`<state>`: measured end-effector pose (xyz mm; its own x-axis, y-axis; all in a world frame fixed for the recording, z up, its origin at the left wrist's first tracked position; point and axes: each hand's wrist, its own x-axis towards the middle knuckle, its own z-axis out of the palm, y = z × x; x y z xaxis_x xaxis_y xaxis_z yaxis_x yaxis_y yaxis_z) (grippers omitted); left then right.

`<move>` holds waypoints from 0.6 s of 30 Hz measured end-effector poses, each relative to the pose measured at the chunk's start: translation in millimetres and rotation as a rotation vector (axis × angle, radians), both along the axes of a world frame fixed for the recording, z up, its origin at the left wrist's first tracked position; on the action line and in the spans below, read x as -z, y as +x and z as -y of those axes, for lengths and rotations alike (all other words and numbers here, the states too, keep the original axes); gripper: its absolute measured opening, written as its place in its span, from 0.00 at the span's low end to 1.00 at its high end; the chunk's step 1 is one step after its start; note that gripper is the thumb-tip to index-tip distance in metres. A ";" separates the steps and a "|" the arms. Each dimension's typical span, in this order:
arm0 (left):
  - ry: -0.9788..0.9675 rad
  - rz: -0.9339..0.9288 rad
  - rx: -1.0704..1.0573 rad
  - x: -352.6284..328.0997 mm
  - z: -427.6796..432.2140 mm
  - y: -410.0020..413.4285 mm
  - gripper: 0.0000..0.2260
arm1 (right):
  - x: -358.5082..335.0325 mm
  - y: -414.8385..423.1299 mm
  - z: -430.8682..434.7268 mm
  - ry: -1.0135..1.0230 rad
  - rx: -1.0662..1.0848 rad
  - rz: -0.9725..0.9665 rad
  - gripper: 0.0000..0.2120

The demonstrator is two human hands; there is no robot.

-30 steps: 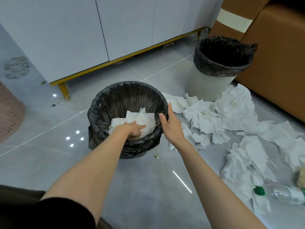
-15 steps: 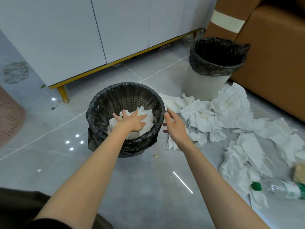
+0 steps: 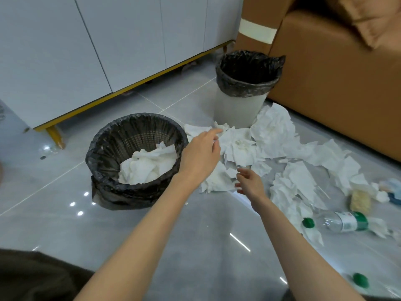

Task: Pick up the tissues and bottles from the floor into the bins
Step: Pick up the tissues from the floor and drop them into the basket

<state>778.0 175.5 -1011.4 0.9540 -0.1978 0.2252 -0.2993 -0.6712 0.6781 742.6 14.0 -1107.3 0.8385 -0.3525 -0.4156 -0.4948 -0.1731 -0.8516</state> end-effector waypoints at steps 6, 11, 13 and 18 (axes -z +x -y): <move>0.116 -0.264 0.083 65.5 9.6 -14.3 0.16 | 30.4 -16.9 25.7 -0.043 -0.001 -0.118 0.18; 0.170 -0.484 0.021 115.5 -4.5 -25.7 0.16 | 51.3 -20.4 32.9 -0.208 -0.093 -0.147 0.18; 0.187 -0.536 0.010 130.4 -10.2 -28.5 0.16 | 56.6 -15.2 31.0 -0.313 -0.192 -0.126 0.18; 0.166 -0.616 -0.009 150.6 -17.5 -29.9 0.17 | 67.6 3.8 20.6 -0.559 -0.423 -0.118 0.21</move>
